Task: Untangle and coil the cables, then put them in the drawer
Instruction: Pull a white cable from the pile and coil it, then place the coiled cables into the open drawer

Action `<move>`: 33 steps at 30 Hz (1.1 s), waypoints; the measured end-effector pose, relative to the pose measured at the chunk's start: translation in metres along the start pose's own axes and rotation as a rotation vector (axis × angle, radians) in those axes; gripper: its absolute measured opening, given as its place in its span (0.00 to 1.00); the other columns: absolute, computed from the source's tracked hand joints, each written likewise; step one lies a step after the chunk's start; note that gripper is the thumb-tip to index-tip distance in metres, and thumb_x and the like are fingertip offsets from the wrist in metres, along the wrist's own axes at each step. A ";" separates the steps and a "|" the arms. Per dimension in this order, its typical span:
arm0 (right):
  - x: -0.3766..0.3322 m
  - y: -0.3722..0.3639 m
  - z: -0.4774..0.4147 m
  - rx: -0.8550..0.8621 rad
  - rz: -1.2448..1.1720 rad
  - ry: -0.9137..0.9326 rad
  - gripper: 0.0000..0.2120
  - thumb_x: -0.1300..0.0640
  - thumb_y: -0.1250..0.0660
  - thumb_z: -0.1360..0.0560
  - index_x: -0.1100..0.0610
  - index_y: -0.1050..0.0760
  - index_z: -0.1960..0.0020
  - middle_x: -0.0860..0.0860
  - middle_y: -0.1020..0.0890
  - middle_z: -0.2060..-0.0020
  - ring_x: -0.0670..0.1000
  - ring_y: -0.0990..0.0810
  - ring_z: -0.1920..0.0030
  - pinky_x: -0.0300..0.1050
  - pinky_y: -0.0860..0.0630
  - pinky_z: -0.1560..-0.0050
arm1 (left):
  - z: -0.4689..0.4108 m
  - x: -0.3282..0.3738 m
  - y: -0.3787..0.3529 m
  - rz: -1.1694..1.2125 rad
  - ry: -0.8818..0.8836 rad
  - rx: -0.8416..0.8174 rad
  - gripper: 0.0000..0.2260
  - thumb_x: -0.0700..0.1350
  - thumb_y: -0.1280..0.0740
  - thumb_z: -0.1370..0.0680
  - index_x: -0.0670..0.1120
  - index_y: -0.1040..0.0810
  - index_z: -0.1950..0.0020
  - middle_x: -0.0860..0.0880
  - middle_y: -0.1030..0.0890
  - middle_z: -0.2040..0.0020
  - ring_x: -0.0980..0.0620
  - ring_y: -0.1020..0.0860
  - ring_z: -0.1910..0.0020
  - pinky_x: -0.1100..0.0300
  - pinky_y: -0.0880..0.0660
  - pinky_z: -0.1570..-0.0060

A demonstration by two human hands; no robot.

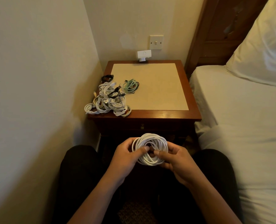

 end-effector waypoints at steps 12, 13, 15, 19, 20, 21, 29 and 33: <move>-0.009 0.015 -0.015 -0.069 0.055 -0.044 0.19 0.65 0.29 0.22 0.53 0.21 0.33 0.55 0.14 0.42 0.56 0.15 0.41 0.56 0.18 0.40 | -0.027 0.006 -0.006 -0.246 -0.115 -0.030 0.15 0.44 0.28 0.21 0.56 0.17 0.36 0.60 0.15 0.43 0.65 0.20 0.42 0.61 0.23 0.41; -0.012 0.017 -0.016 -0.096 0.099 -0.049 0.21 0.64 0.28 0.23 0.51 0.22 0.32 0.54 0.14 0.42 0.56 0.15 0.41 0.57 0.18 0.40 | -0.028 0.006 -0.007 -0.264 -0.111 -0.059 0.14 0.44 0.27 0.21 0.57 0.17 0.36 0.60 0.15 0.44 0.65 0.19 0.43 0.61 0.23 0.41; -0.019 0.019 -0.017 -0.119 0.246 -0.026 0.23 0.64 0.26 0.25 0.50 0.23 0.32 0.53 0.14 0.43 0.55 0.15 0.42 0.54 0.18 0.41 | -0.033 0.006 -0.009 -0.328 -0.097 -0.133 0.13 0.44 0.27 0.21 0.57 0.17 0.38 0.59 0.15 0.44 0.62 0.18 0.43 0.55 0.21 0.39; -0.032 0.022 -0.018 -0.178 0.414 -0.039 0.20 0.63 0.25 0.25 0.51 0.19 0.35 0.53 0.13 0.46 0.53 0.14 0.44 0.54 0.18 0.38 | -0.043 0.013 -0.004 -0.431 -0.010 -0.281 0.12 0.44 0.25 0.23 0.54 0.20 0.42 0.55 0.13 0.49 0.56 0.16 0.48 0.45 0.20 0.41; -0.035 0.022 -0.016 -0.206 0.420 -0.059 0.19 0.63 0.25 0.25 0.50 0.18 0.36 0.53 0.13 0.46 0.53 0.14 0.45 0.54 0.18 0.40 | -0.044 0.016 -0.003 -0.463 0.002 -0.319 0.12 0.45 0.25 0.24 0.53 0.21 0.43 0.54 0.13 0.50 0.56 0.15 0.49 0.45 0.20 0.42; -0.038 0.022 -0.015 -0.222 0.438 -0.067 0.19 0.62 0.24 0.26 0.49 0.18 0.37 0.53 0.13 0.47 0.53 0.13 0.46 0.53 0.17 0.41 | -0.045 0.020 -0.002 -0.490 -0.002 -0.354 0.12 0.45 0.24 0.24 0.53 0.22 0.44 0.54 0.13 0.50 0.55 0.15 0.50 0.45 0.20 0.43; -0.038 0.018 -0.010 -0.068 0.456 0.104 0.19 0.66 0.26 0.27 0.50 0.16 0.39 0.52 0.12 0.51 0.53 0.13 0.48 0.57 0.18 0.39 | -0.043 0.042 0.001 -0.531 -0.133 -0.317 0.10 0.49 0.23 0.26 0.57 0.17 0.46 0.57 0.14 0.50 0.59 0.17 0.48 0.47 0.21 0.41; -0.038 0.018 -0.010 0.008 0.439 0.158 0.19 0.67 0.27 0.26 0.48 0.16 0.40 0.51 0.12 0.51 0.52 0.12 0.50 0.55 0.18 0.42 | -0.036 0.038 -0.002 -0.353 -0.114 -0.320 0.12 0.53 0.25 0.23 0.56 0.17 0.41 0.55 0.15 0.45 0.58 0.17 0.45 0.56 0.21 0.41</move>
Point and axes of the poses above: each hand's wrist, its own z-axis away from the middle knuckle, its own y-axis out of the back of the hand, x = y × z, the point moved 3 cm from there along -z, towards the middle knuckle
